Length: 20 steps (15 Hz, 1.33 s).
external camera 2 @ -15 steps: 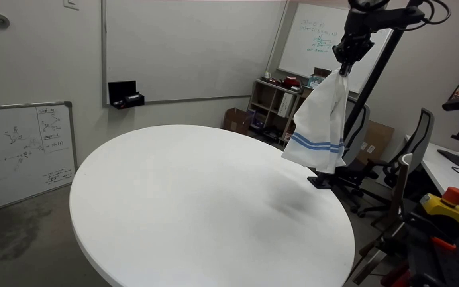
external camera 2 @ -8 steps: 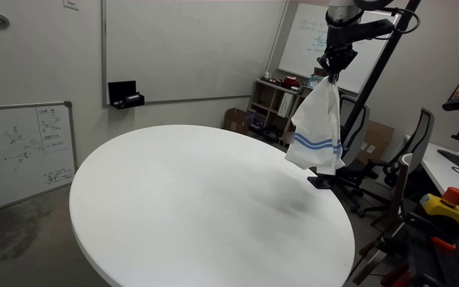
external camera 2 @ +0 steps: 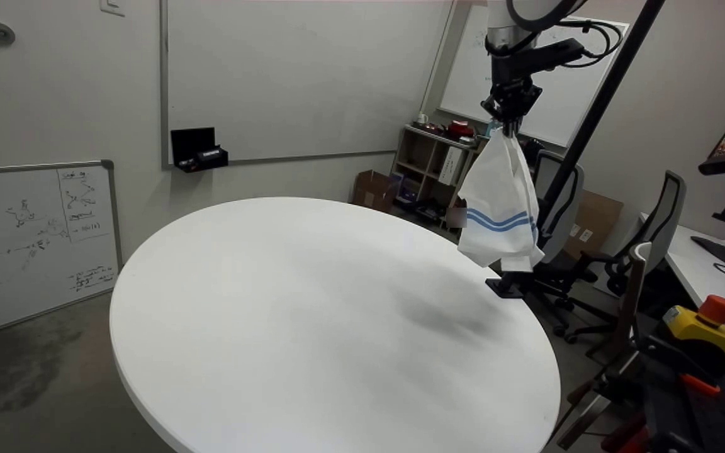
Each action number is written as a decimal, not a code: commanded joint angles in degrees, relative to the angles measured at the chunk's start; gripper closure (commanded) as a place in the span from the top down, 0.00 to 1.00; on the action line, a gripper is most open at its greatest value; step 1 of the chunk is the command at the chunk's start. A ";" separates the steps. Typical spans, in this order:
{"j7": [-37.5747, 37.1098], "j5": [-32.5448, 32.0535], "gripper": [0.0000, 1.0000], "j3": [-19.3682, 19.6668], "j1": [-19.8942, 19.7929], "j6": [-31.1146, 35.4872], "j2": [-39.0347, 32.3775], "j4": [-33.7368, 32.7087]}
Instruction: Hang the towel on the black stand
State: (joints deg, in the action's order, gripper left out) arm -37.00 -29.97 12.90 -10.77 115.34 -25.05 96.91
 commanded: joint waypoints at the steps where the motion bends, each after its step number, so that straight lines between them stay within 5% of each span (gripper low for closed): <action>1: 0.88 3.64 0.29 1.36 1.46 -5.22 -6.31 -7.44; 11: 3.08 5.88 0.99 0.43 3.49 -5.71 -9.24 -8.35; 20: 14.64 7.92 1.00 -3.45 6.78 10.24 -0.65 4.98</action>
State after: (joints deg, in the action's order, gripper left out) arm -26.42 -23.09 9.94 -5.17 120.64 -30.61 95.27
